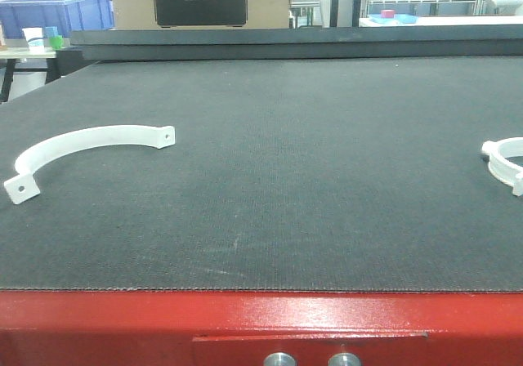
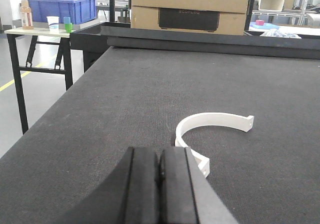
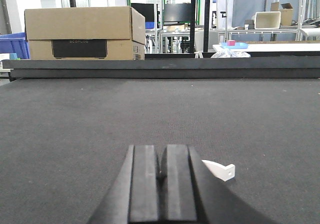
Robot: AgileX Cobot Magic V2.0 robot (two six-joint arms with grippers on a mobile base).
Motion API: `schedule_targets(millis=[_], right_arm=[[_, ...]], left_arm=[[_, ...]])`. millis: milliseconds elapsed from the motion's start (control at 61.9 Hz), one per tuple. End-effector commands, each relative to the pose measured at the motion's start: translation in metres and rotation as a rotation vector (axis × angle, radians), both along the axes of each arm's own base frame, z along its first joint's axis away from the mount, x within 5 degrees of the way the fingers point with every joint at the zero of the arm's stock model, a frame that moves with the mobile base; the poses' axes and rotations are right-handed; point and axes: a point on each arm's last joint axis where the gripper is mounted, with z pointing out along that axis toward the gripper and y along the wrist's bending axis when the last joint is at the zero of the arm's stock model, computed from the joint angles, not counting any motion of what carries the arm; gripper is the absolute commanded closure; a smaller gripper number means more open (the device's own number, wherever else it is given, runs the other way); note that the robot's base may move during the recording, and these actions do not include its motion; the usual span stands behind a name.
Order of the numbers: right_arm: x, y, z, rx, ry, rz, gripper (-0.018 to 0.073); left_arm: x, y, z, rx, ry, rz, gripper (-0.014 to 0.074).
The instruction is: Grab PVC pipe and place in blue bin
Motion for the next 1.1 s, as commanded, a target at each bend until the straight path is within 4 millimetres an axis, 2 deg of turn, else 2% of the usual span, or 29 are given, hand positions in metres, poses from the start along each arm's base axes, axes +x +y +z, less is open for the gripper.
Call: schedule_targets(millis=[0,936,1082], right_arm=[[-0.0004,-0.0001,0.002,0.001,-0.026,0.0,0.0721],[-0.0004,0.0,0.002,-0.017,-0.028,-0.001,0.0721],[-0.0012,-0.0001,0.0077,-0.019,-0.092,-0.003,0.0721]], left_arm=[[-0.0005,0.0002,0.0018,0.003,-0.017,0.003,0.0708],[-0.0005,0.0002,0.0018,0.003,-0.017,0.003,0.0708],[-0.0005,0.0001,0.003,0.003,-0.03,0.003,0.0708]])
